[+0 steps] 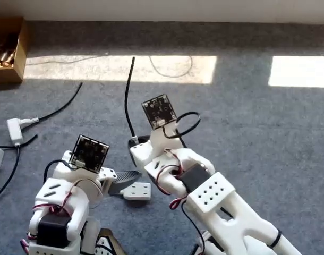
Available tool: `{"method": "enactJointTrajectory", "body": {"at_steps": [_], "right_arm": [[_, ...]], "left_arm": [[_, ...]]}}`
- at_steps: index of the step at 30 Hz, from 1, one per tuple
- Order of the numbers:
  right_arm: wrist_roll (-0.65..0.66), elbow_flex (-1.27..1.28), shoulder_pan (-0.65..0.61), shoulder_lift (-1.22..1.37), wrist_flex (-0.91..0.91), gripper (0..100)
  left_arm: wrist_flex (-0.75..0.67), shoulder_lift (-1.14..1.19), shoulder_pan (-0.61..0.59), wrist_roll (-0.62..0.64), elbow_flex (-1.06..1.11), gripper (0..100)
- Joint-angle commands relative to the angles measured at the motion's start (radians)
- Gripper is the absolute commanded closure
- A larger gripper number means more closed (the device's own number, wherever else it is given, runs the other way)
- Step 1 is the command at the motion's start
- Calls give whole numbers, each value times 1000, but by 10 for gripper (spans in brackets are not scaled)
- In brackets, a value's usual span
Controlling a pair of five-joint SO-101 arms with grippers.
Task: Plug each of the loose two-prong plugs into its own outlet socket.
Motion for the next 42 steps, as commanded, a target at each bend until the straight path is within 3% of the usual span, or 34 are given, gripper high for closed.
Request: {"method": "enactJointTrajectory", "body": {"at_steps": [1, 12, 15, 19, 24, 30, 33, 42], "right_arm": [[-6, -122, -12, -2, 94, 993], [58, -469, -7, 8, 501, 993], [61, -449, 10, 8, 479, 993], [37, -325, 50, 1, 275, 993], [5, -219, -50, -2, 163, 993], [-2, -225, -101, -2, 200, 993], [5, -268, -111, -15, 275, 993], [78, -420, -33, -70, 496, 993]], "left_arm": [[-43, -10, 13, 6, 22, 497], [-157, -5, -54, 5, 113, 497], [-150, -7, -53, 6, 110, 497], [-41, -8, -28, 15, 28, 497], [-46, -10, 31, 66, -21, 494], [-147, -5, 27, 61, 58, 497], [-212, -5, -30, 61, 105, 497], [-235, -4, -70, 61, 133, 497]]}}
